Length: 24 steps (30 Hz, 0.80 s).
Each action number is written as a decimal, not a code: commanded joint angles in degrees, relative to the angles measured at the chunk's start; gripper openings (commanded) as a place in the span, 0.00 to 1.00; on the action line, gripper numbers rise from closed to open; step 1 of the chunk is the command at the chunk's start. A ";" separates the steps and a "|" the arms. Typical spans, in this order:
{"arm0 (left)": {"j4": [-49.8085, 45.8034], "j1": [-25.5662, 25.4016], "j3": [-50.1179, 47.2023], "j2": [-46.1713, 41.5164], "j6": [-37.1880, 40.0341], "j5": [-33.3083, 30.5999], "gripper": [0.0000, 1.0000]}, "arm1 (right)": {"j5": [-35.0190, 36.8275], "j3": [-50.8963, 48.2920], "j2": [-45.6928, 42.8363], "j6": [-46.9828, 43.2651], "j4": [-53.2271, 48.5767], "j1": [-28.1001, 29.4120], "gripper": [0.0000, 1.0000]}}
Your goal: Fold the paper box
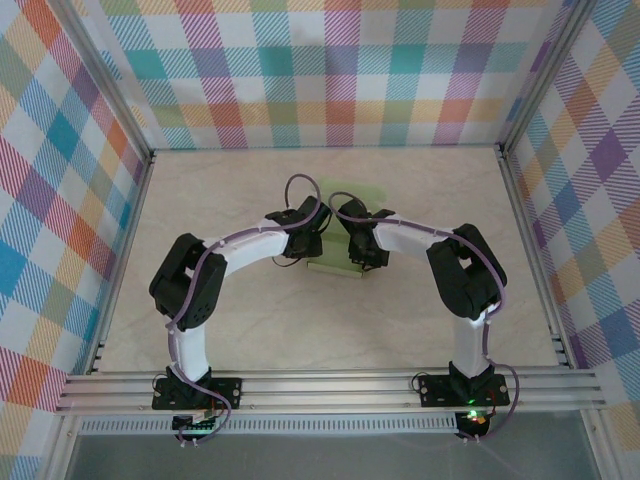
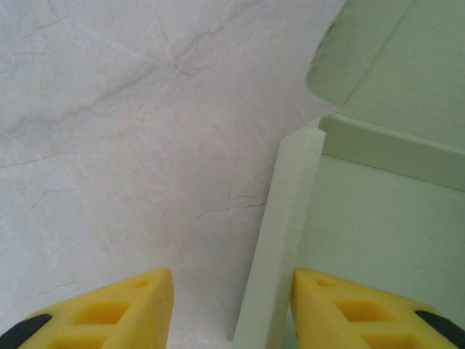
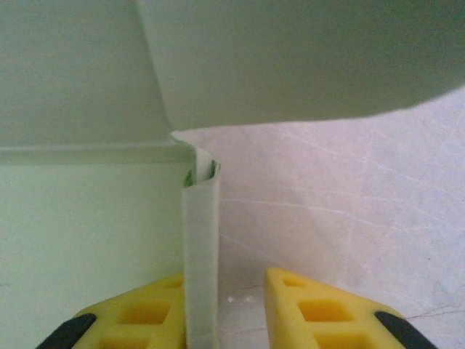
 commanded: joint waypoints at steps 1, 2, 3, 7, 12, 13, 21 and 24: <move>1.02 0.56 -0.99 -2.80 -0.54 0.72 0.46 | 0.84 0.91 -1.41 -0.65 -1.82 0.38 0.31; 1.26 0.64 -1.15 -2.87 -0.57 0.91 0.46 | 0.77 0.99 -1.51 -0.66 -1.77 0.38 0.31; 1.35 0.73 -1.29 -2.98 -0.62 1.16 0.46 | 0.61 1.08 -1.67 -0.60 -1.79 0.38 0.33; 3.29 1.17 -2.78 -4.32 -0.94 2.42 0.55 | -0.29 0.58 -2.92 -1.07 -0.43 0.40 0.41; 7.69 2.46 -5.90 -7.48 -2.11 5.82 0.56 | -0.32 0.29 -4.81 -2.17 0.58 0.18 0.56; 8.65 2.87 -6.40 -8.08 -2.11 6.65 0.56 | -0.27 0.14 -5.28 -2.54 0.95 0.20 0.58; 15.76 7.32 -9.87 -10.57 -1.40 12.93 0.66 | -1.42 -2.28 -10.94 -9.72 5.61 -1.31 0.71; 16.18 8.25 -9.87 -10.38 -0.45 13.61 0.66 | -4.97 -2.42 -11.43 -11.55 6.72 -2.42 0.68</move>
